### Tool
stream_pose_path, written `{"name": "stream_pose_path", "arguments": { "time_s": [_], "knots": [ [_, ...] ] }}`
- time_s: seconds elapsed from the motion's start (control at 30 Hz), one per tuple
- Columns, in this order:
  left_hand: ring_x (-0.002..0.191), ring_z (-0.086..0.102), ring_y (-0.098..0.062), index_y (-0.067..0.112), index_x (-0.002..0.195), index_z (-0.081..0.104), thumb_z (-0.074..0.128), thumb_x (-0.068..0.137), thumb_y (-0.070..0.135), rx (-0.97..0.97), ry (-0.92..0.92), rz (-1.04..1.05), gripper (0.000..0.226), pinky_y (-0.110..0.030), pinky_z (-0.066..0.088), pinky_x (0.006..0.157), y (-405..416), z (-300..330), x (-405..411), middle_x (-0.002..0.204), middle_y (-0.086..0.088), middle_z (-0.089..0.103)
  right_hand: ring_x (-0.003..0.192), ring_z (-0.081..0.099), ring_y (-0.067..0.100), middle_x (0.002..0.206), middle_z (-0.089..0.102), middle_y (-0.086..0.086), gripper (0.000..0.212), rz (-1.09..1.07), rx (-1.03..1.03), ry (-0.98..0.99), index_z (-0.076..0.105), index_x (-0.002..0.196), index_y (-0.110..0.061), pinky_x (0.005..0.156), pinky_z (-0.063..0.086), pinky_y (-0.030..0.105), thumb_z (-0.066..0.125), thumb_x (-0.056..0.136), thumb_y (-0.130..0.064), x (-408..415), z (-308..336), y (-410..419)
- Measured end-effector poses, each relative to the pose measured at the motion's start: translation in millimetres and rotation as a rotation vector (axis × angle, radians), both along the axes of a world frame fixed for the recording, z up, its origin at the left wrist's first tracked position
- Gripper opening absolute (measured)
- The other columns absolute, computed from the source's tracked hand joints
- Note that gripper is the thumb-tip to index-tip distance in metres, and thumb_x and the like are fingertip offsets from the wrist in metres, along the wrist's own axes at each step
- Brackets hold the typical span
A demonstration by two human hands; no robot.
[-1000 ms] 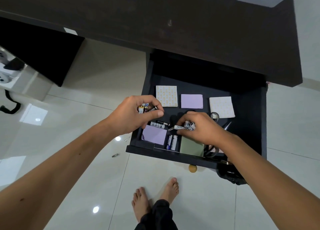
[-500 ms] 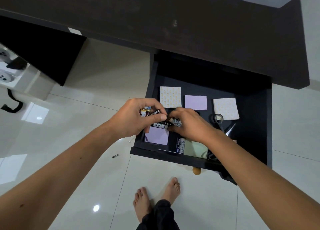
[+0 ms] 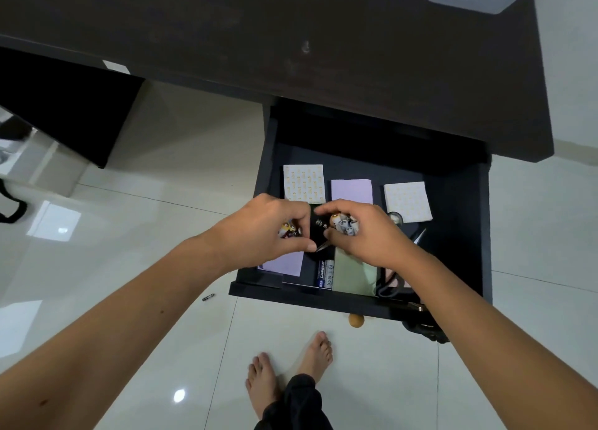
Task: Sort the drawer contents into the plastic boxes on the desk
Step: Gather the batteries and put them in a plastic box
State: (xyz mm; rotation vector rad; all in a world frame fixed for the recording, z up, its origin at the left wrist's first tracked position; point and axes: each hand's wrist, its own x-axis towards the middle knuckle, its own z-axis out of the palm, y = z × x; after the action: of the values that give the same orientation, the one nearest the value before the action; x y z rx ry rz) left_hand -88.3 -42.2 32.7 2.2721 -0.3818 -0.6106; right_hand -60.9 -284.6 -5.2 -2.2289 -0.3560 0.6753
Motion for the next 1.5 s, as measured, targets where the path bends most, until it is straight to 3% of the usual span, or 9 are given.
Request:
{"name": "stream_pose_path", "arguments": {
  "time_s": [0.1, 0.2, 0.37, 0.43, 0.53, 0.67, 1.03, 1.3, 1.5],
  "knots": [
    [0.083, 0.06, -0.006, 0.033, 0.084, 0.06, 0.082, 0.09, 0.04, 0.124, 0.01, -0.153, 0.023, -0.032, 0.051, 0.074, -17.0, -3.6, 10.4, 0.086, 0.016, 0.065, 0.052, 0.068, 0.006, 0.084, 0.073, -0.026, 0.033, -0.046, 0.022, 0.144, 0.071, 0.126, -0.035, 0.048, 0.05, 0.022, 0.071, 0.099, -0.018, -4.4, 7.3, -14.9],
    [0.097, 0.061, -0.013, 0.031, 0.099, 0.062, 0.079, 0.093, 0.034, 0.309, 0.003, -0.283, 0.018, -0.037, 0.055, 0.084, -30.1, -11.6, 21.2, 0.102, 0.008, 0.067, 0.044, 0.062, 0.004, 0.063, 0.071, -0.01, 0.012, -0.087, 0.005, 0.227, 0.073, 0.103, -0.023, 0.044, 0.048, 0.026, 0.076, 0.095, -0.014, -7.6, 6.0, -28.7],
    [0.1, 0.053, -0.019, 0.02, 0.125, 0.057, 0.076, 0.096, 0.023, 0.635, 0.039, -0.367, 0.034, -0.034, 0.048, 0.08, -37.7, -23.8, 27.3, 0.122, -0.006, 0.06, 0.053, 0.067, 0.005, 0.078, 0.07, -0.01, 0.014, -0.046, -0.053, 0.258, 0.077, 0.099, -0.023, 0.044, 0.051, 0.021, 0.081, 0.089, -0.013, -14.9, -3.2, -40.5],
    [0.106, 0.058, -0.022, 0.017, 0.122, 0.059, 0.076, 0.096, 0.023, 0.675, 0.055, -0.355, 0.032, -0.033, 0.044, 0.078, -41.5, -24.7, 29.2, 0.123, -0.008, 0.059, 0.057, 0.068, 0.003, 0.091, 0.07, -0.021, 0.027, 0.032, -0.097, 0.264, 0.078, 0.114, -0.032, 0.052, 0.056, 0.021, 0.08, 0.091, -0.018, -16.8, -5.5, -37.0],
    [0.104, 0.057, -0.022, 0.019, 0.115, 0.062, 0.079, 0.094, 0.023, 0.675, 0.094, -0.327, 0.027, -0.031, 0.044, 0.078, -44.3, -25.3, 32.9, 0.12, -0.006, 0.059, 0.101, 0.076, 0.015, 0.135, 0.07, -0.011, 0.044, 0.18, -0.197, 0.21, 0.069, 0.132, -0.041, 0.093, 0.061, 0.04, 0.08, 0.089, -0.035, -17.8, -15.0, -30.7],
    [0.099, 0.056, -0.018, 0.027, 0.097, 0.061, 0.083, 0.09, 0.026, 0.605, 0.157, -0.284, 0.023, -0.027, 0.04, 0.068, -41.4, -28.8, 37.2, 0.102, 0.005, 0.051, 0.126, 0.064, 0.013, 0.139, 0.068, -0.008, 0.043, 0.248, -0.24, 0.156, 0.071, 0.13, -0.037, 0.107, 0.054, 0.041, 0.081, 0.089, -0.045, -16.9, -18.3, -26.7],
    [0.101, 0.058, -0.012, 0.035, 0.096, 0.063, 0.08, 0.091, 0.036, 0.376, 0.263, -0.284, 0.018, -0.045, 0.055, 0.091, -36.0, -23.7, 38.7, 0.105, 0.008, 0.063, 0.097, 0.065, 0.01, 0.108, 0.07, -0.013, 0.031, 0.286, -0.2, 0.154, 0.076, 0.103, -0.035, 0.085, 0.057, 0.039, 0.091, 0.077, -0.043, -15.3, -17.7, -25.4],
    [0.096, 0.055, -0.008, 0.044, 0.114, 0.058, 0.072, 0.097, 0.042, 0.411, 0.216, -0.344, 0.022, -0.035, 0.052, 0.075, -37.6, -27.6, 33.5, 0.106, 0.012, 0.059, 0.1, 0.066, 0.012, 0.109, 0.072, -0.01, 0.028, 0.358, -0.25, 0.066, 0.074, 0.109, -0.033, 0.086, 0.058, 0.04, 0.084, 0.085, -0.044, -18.1, -18.5, -26.7],
    [0.092, 0.059, -0.011, 0.043, 0.105, 0.065, 0.074, 0.092, 0.05, 0.394, 0.142, -0.406, 0.018, -0.036, 0.053, 0.075, -43.1, -33.1, 27.5, 0.093, 0.015, 0.06, 0.058, 0.069, 0.011, 0.076, 0.071, 0.002, 0.026, 0.017, -0.042, 0.309, 0.062, 0.089, -0.019, 0.047, 0.05, 0.026, 0.086, 0.086, -0.026, -19.9, 1.4, -45.4]
  ]
}}
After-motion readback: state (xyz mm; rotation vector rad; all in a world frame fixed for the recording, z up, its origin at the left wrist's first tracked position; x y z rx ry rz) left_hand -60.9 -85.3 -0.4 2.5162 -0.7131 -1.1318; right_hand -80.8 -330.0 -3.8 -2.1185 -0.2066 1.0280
